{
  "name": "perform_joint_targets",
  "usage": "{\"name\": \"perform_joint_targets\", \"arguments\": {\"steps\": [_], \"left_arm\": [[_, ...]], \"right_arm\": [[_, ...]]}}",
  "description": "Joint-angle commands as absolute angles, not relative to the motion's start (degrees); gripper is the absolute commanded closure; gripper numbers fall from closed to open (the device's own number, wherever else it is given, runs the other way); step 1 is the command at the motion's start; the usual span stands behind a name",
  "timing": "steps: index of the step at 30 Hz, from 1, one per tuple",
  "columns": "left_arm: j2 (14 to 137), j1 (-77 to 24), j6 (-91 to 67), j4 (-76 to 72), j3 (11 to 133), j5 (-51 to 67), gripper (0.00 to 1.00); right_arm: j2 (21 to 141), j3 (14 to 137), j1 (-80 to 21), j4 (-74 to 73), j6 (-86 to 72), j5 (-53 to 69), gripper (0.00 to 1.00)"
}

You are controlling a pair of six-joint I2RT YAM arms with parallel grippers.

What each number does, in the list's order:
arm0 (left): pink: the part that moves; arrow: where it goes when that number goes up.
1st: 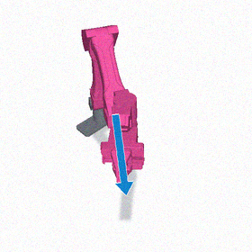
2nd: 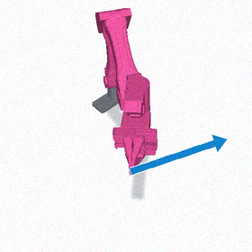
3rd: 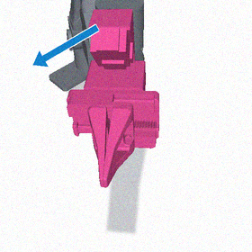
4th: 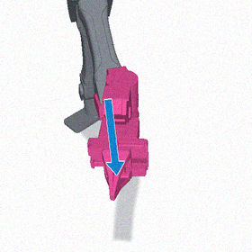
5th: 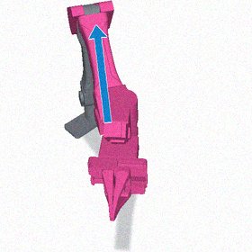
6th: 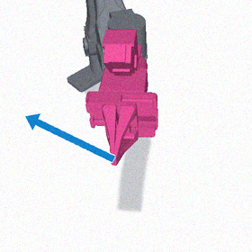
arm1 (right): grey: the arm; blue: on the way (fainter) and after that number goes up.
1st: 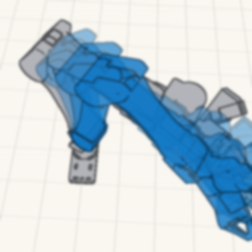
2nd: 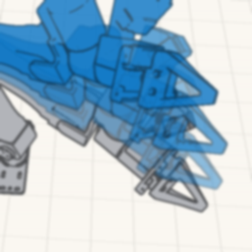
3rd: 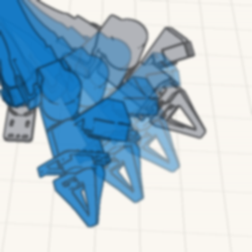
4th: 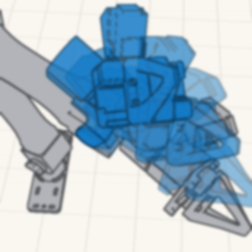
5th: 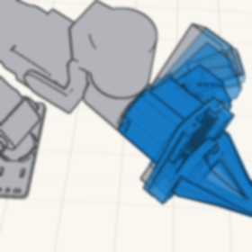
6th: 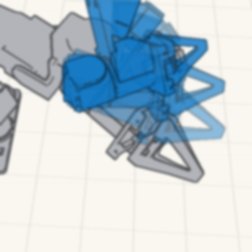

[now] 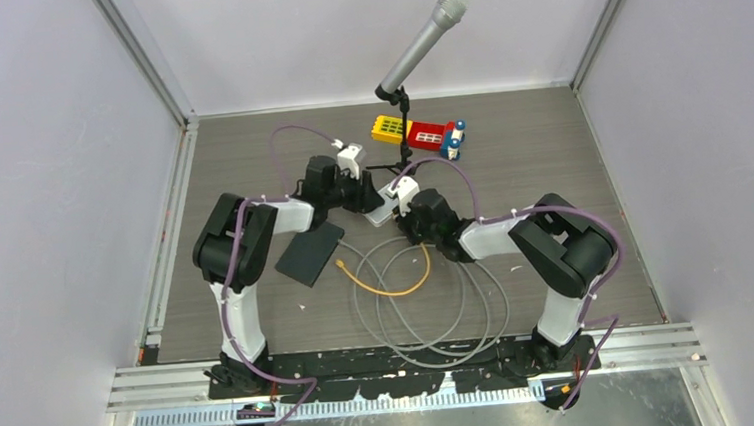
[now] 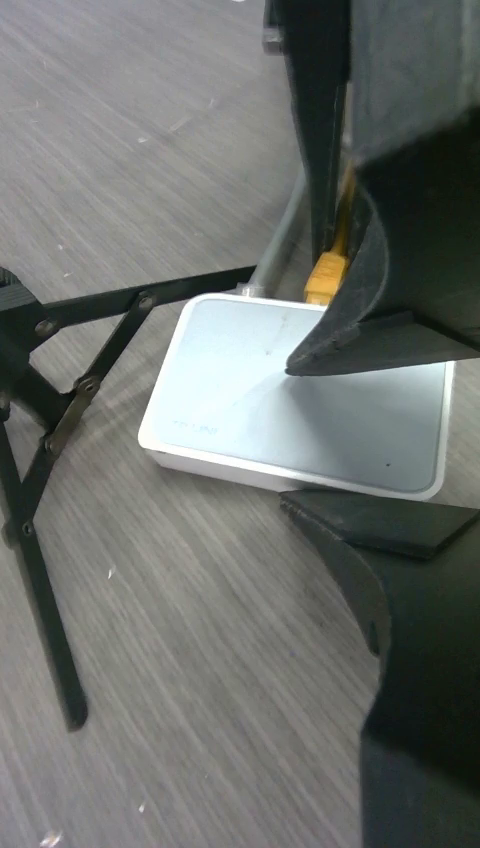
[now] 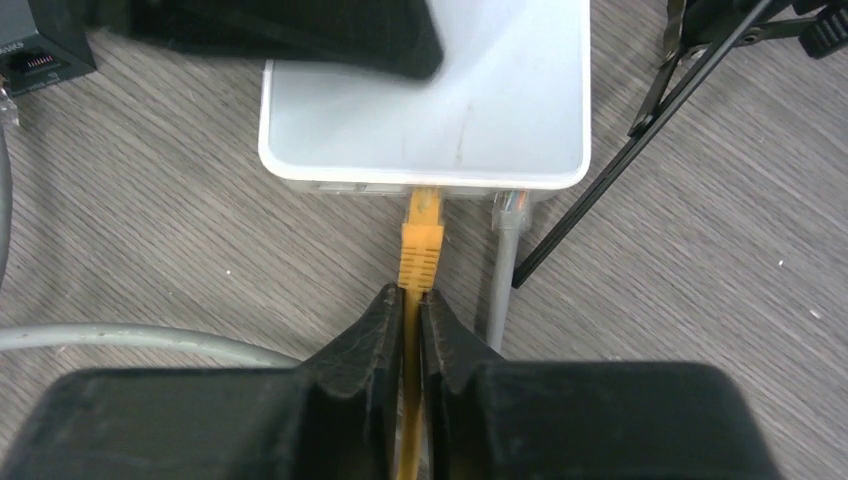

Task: Insert the plug into the switch port
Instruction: Insert the connector into the switch port.

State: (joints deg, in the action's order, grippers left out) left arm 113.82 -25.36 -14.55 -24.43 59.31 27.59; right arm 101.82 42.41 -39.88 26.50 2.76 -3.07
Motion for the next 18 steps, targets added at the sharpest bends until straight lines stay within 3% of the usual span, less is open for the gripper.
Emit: {"name": "perform_joint_targets", "arguments": {"steps": [1,7,18], "left_arm": [[111.68,-36.83,-21.8,-10.78,54.87,49.88,0.54],[110.33,-33.97,-22.83,-12.88,54.57,45.73,0.52],[107.05,-30.77,-21.95,-11.17,55.77,38.89,0.42]], "right_arm": [[103.27,44.7,-39.69,27.75,3.08,-1.55,0.77],[100.24,43.65,-39.69,24.03,1.58,-2.88,0.57],[89.02,43.6,-39.65,11.07,2.58,5.4,0.44]]}}
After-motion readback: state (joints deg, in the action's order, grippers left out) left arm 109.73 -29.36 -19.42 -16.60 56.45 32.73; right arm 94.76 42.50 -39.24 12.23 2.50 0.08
